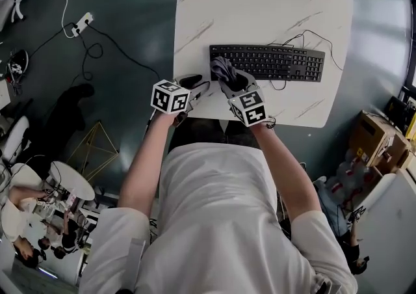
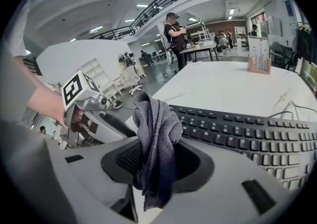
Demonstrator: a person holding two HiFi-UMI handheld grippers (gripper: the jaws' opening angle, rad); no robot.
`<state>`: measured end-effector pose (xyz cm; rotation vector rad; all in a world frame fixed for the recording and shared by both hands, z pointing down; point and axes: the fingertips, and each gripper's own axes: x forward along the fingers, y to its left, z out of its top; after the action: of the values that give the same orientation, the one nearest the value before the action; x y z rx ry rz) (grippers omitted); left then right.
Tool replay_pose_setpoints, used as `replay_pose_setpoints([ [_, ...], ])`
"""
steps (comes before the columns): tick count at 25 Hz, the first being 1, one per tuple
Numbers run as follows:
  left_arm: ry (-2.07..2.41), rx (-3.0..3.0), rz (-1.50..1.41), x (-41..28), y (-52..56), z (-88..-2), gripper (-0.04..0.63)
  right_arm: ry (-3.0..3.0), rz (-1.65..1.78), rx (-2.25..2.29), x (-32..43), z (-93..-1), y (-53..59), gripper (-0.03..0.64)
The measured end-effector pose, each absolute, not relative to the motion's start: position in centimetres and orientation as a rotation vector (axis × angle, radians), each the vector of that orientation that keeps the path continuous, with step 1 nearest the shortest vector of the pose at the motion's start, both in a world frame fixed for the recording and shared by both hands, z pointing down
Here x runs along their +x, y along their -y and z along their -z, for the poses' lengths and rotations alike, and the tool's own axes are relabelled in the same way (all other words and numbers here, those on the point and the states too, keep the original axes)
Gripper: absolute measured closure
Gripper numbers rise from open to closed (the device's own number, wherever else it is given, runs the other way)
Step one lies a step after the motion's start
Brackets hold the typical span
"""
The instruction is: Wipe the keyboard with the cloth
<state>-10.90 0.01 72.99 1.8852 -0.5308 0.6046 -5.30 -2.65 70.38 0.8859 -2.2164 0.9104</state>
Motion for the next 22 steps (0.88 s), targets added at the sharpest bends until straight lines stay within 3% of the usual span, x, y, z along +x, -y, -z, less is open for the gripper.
replay_pose_setpoints([
  [8, 0.582, 1.889, -0.615, -14.3, -0.1, -72.4, 0.439, 2.269, -0.993, 0.68, -10.4, -69.8, 0.5, 0.449],
  [15, 0.555, 1.889, -0.638, -15.5, -0.8, -72.3, 0.531, 2.181, -1.014, 0.775, -6.0, -70.4, 0.4, 0.451],
  [22, 0.506, 1.897, -0.625, -14.3, -1.3, -72.5, 0.569, 2.086, -1.024, 0.936, 0.2, -70.3, 0.3, 0.451],
])
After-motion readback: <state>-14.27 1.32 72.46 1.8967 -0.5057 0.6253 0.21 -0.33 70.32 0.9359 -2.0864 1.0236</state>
